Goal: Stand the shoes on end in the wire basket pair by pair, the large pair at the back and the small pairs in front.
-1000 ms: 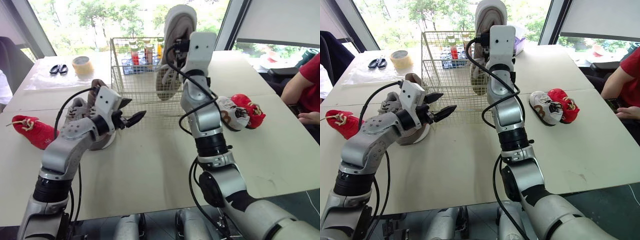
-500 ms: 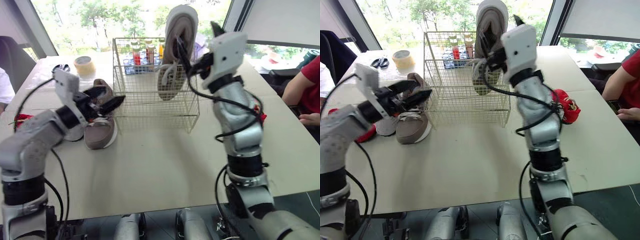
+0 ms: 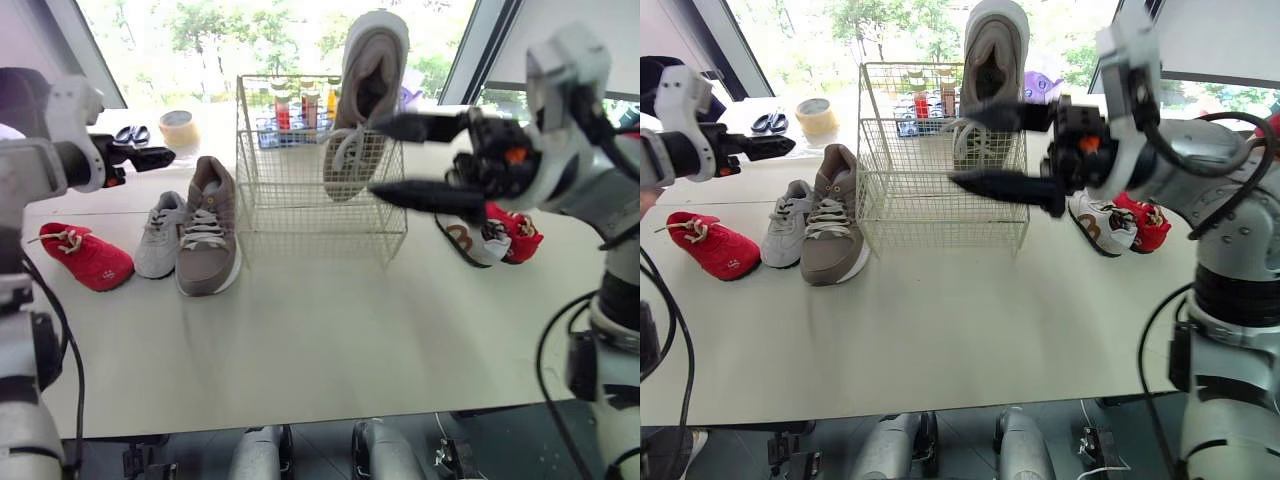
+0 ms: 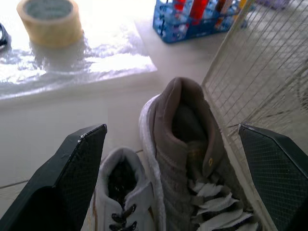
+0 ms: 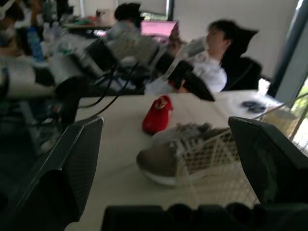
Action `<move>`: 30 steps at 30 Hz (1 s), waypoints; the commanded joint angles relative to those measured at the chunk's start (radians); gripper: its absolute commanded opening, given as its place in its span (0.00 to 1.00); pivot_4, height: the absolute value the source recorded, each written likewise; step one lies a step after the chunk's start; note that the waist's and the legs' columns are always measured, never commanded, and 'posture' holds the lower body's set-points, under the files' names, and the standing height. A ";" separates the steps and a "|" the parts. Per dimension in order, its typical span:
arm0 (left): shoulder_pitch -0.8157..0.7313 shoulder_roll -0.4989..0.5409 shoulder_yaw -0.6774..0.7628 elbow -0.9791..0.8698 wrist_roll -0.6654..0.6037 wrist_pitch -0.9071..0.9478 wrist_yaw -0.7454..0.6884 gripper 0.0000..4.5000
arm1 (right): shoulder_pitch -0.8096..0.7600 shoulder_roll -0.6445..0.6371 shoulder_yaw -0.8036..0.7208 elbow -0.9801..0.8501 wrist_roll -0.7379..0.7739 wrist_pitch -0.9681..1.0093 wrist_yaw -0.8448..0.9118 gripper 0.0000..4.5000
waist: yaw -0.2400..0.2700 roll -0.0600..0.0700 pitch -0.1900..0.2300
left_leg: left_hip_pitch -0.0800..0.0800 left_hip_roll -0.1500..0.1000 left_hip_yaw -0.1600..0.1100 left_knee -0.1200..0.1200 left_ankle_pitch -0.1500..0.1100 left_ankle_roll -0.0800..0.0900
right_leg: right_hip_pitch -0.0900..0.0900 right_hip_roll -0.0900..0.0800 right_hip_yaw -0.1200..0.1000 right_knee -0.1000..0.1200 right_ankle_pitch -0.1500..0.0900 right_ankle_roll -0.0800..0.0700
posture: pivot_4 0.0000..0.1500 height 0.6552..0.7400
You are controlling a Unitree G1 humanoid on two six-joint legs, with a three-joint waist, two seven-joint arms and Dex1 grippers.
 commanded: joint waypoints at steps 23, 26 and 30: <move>-0.273 -0.383 0.002 0.716 0.380 -0.333 0.006 0.25 | 0.155 -0.082 -0.052 -0.141 -0.046 -0.114 0.001 1.00 | 0.015 -0.002 0.001 | -0.002 0.000 0.000 0.003 0.002 -0.003 | -0.003 -0.002 0.000 0.004 0.000 0.000 | 1.00 0.94; -0.268 -0.391 0.040 0.717 0.374 -0.329 0.027 0.08 | 0.159 -0.087 -0.053 -0.141 -0.047 -0.115 -0.002 1.00 | 0.023 -0.002 0.000 | -0.003 0.000 0.000 0.005 0.002 -0.002 | -0.003 -0.003 0.000 0.005 0.000 0.000 | 1.00 0.94; -0.300 -0.364 0.171 0.709 0.301 -0.327 0.121 0.05 | 0.146 -0.103 -0.041 -0.107 -0.075 -0.128 0.011 1.00 | 0.021 -0.002 0.001 | -0.004 0.000 0.000 0.012 -0.004 0.006 | -0.002 -0.004 0.000 0.008 0.000 0.001 | 1.00 0.94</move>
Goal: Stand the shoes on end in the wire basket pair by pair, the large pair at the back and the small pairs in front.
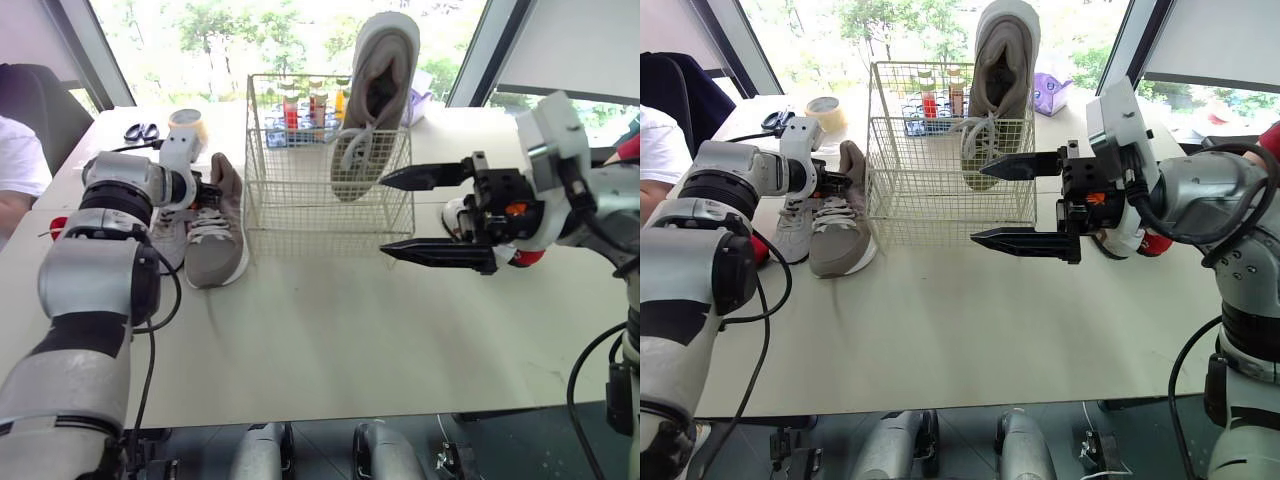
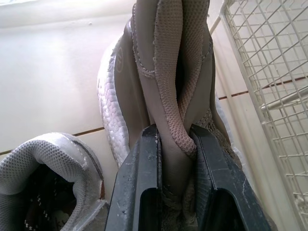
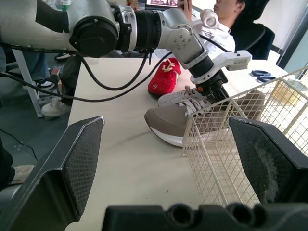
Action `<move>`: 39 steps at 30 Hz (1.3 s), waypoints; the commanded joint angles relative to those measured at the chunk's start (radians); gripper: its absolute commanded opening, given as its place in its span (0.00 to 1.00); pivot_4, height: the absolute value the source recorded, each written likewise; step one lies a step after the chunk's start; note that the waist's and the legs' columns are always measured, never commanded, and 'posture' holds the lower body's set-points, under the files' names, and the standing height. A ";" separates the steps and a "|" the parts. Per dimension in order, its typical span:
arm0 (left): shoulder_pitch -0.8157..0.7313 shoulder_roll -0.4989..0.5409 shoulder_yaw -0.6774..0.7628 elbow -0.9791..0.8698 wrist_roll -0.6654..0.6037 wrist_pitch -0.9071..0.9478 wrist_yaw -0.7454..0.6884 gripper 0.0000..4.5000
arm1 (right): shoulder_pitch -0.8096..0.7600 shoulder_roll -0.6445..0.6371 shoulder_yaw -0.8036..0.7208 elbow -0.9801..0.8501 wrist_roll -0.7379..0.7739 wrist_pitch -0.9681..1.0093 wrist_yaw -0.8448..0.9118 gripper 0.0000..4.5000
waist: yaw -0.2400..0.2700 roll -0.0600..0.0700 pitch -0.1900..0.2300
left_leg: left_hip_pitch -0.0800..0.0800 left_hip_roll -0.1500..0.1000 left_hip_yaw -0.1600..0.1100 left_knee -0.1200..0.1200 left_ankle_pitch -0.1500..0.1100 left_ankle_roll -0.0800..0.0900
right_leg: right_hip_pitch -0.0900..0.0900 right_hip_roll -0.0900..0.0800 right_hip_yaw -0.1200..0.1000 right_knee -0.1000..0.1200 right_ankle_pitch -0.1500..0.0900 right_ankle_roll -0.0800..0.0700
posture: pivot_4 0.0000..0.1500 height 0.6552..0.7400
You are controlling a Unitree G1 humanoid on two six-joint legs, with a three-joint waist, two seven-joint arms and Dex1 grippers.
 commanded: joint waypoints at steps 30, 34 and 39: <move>-0.293 -0.191 0.085 -0.172 0.106 -1.263 0.480 0.05 | 0.018 -0.089 -0.179 0.011 0.041 0.076 -0.140 1.00 | 0.018 -0.011 0.005 | -0.014 -0.003 0.004 0.008 0.002 -0.002 | -0.015 -0.005 -0.002 0.009 0.001 0.003 | 1.00 0.94; -0.260 -0.244 0.077 -0.131 0.118 -1.313 0.513 0.05 | 0.061 -0.104 -0.236 -0.043 0.085 0.106 -0.198 1.00 | 0.022 -0.011 0.005 | -0.014 -0.003 0.004 0.008 0.002 -0.002 | -0.015 -0.005 -0.002 0.009 0.001 0.003 | 1.00 0.94; -0.194 -0.289 0.090 -0.104 0.102 -1.339 0.516 0.05 | 0.117 -0.122 -0.292 -0.095 0.135 0.133 -0.265 1.00 | 0.022 -0.011 0.005 | -0.014 -0.002 0.004 0.008 0.001 -0.002 | -0.016 -0.005 -0.002 0.009 0.001 0.003 | 1.00 0.94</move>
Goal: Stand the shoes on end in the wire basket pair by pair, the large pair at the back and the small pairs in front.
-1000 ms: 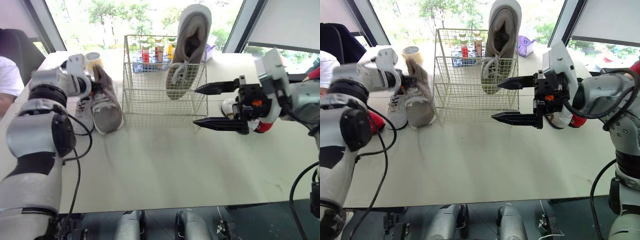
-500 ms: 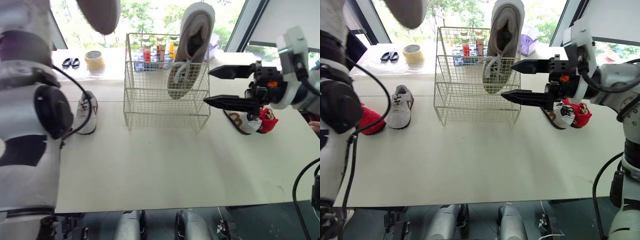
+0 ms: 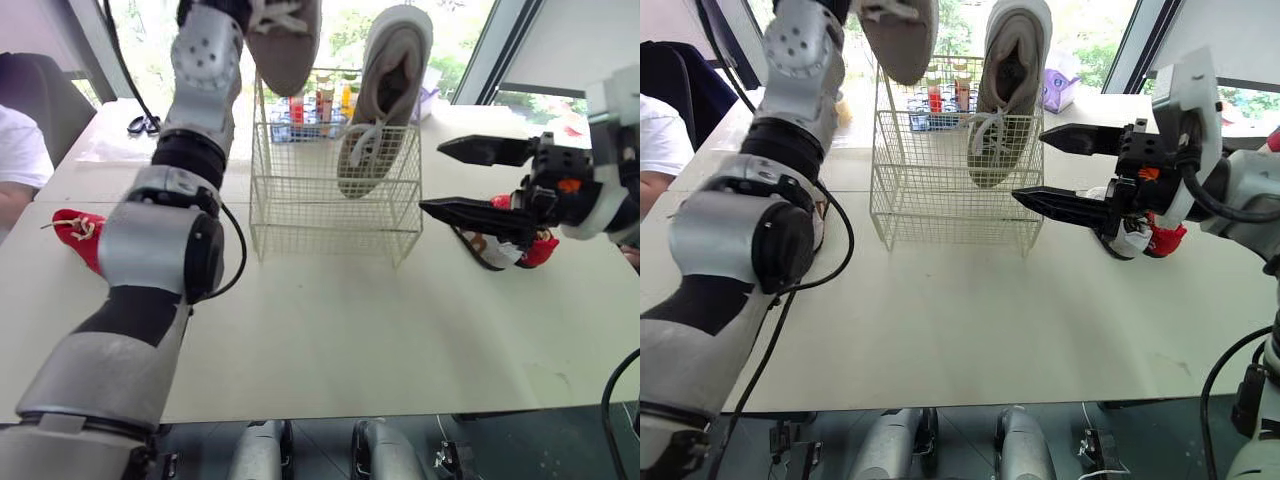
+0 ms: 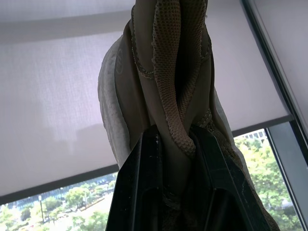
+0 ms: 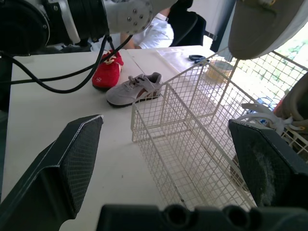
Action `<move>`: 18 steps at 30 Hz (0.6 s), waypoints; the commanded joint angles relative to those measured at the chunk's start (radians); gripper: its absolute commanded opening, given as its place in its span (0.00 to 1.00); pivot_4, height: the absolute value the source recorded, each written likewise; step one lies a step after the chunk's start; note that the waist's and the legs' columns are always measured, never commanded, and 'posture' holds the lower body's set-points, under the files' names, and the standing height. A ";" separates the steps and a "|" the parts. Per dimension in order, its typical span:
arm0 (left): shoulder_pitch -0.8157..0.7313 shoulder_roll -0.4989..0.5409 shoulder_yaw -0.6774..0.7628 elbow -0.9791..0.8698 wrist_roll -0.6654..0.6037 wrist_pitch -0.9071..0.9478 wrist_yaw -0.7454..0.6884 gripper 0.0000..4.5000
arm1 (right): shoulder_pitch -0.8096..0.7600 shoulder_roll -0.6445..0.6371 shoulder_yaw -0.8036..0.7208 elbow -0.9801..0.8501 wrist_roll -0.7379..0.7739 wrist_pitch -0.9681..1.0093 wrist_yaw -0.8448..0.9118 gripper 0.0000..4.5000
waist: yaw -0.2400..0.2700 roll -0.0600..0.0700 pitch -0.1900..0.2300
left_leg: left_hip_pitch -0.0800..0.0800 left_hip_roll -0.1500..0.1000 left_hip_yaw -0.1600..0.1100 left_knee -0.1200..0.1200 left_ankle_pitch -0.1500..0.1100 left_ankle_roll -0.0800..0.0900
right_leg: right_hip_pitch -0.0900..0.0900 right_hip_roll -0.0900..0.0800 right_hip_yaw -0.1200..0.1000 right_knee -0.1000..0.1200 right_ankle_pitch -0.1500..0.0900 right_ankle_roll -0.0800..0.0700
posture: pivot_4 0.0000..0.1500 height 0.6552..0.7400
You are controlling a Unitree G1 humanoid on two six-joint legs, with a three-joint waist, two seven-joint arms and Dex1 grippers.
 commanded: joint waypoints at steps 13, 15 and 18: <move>0.172 -0.098 0.026 -0.088 -0.080 0.050 -0.112 0.05 | 0.039 -0.024 -0.028 -0.040 0.064 -0.043 -0.080 1.00 | 0.000 0.000 0.000 | 0.000 0.001 -0.002 0.004 -0.001 0.002 | 0.002 0.000 0.000 0.000 0.000 0.000 | 1.00 0.94; 0.202 -0.100 0.032 -0.117 -0.095 0.094 -0.120 0.05 | 0.025 -0.013 -0.002 -0.027 0.062 -0.061 -0.070 1.00 | 0.000 0.001 0.000 | 0.001 0.001 -0.002 0.005 -0.002 0.003 | 0.004 0.000 0.000 0.000 0.000 0.000 | 1.00 0.94; 0.244 -0.100 0.037 -0.184 -0.124 0.138 -0.162 0.05 | 0.013 -0.005 0.037 0.001 0.030 -0.093 -0.054 1.00 | 0.000 0.001 -0.001 | 0.001 0.001 -0.003 0.007 -0.004 0.007 | 0.005 0.000 -0.001 0.001 0.000 0.000 | 1.00 0.94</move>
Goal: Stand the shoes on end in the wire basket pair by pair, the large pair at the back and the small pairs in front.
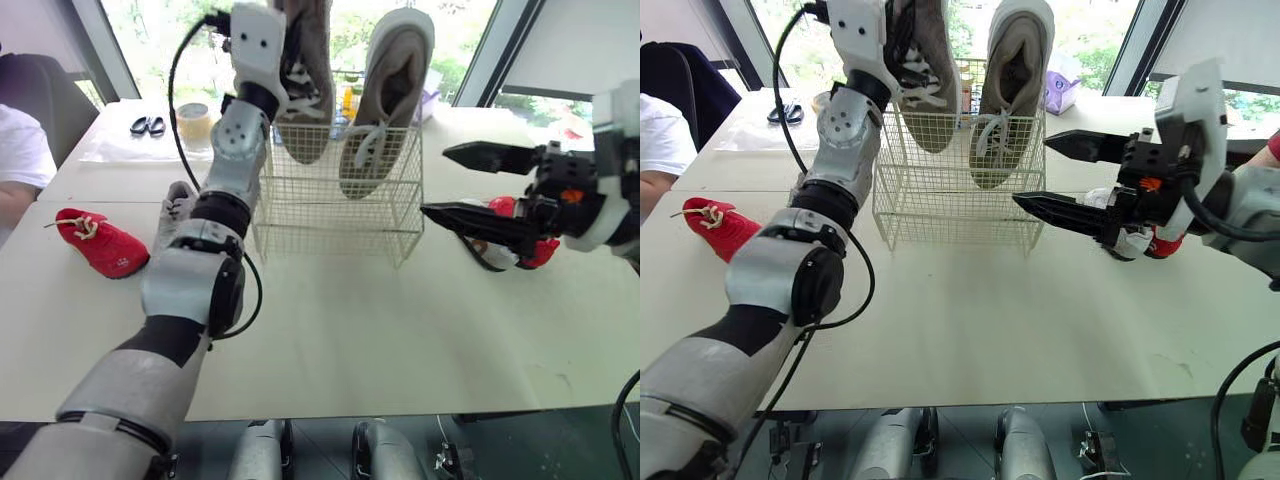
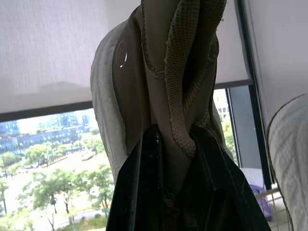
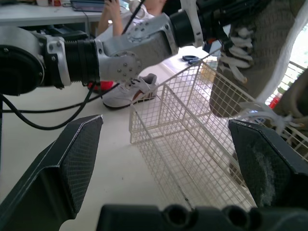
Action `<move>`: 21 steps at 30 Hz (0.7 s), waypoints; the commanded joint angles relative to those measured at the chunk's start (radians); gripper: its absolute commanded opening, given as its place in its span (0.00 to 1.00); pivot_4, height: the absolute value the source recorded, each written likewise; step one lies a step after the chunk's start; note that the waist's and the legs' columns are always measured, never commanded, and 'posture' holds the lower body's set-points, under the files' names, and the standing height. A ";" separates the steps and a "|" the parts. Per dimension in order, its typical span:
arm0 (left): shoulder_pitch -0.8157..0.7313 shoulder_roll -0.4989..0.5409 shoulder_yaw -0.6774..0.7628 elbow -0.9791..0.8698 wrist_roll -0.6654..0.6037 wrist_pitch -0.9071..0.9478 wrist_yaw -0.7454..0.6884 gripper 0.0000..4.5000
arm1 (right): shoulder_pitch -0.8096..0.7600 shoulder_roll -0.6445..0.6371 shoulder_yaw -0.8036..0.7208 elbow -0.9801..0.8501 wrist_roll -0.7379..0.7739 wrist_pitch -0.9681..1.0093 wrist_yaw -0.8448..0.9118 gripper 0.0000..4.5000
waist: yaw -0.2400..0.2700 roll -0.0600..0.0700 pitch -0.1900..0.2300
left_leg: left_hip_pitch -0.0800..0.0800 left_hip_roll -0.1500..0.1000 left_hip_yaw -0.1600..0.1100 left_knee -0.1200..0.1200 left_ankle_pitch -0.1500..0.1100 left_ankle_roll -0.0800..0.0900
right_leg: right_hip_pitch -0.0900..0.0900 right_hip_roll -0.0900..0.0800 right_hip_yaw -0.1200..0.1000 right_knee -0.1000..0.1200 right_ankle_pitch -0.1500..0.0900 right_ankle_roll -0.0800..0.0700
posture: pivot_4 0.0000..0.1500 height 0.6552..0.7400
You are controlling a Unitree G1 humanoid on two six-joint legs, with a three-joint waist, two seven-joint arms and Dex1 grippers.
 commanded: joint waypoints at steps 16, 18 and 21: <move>0.478 0.042 -0.009 -1.152 -0.286 0.792 -0.109 0.87 | -0.101 0.064 0.145 0.133 -0.136 -0.129 0.131 1.00 | -0.002 0.001 -0.001 | 0.002 0.000 -0.002 0.004 0.001 -0.001 | 0.005 0.000 -0.001 0.000 0.000 0.001 | 1.00 0.94; 0.509 0.069 0.004 -1.266 -0.324 0.909 -0.093 0.87 | -0.099 0.069 0.141 0.144 -0.139 -0.124 0.133 1.00 | -0.001 0.001 -0.001 | 0.003 0.000 -0.002 0.004 0.001 -0.001 | 0.007 0.000 -0.001 0.000 0.000 0.001 | 1.00 0.94; 0.577 0.133 0.087 -1.459 -0.513 1.123 -0.098 0.99 | -0.135 0.102 0.138 0.203 -0.224 -0.150 0.021 1.00 | -0.004 0.002 -0.001 | 0.004 0.001 -0.003 0.004 0.000 -0.001 | 0.008 0.000 -0.001 -0.001 0.000 0.001 | 1.00 0.94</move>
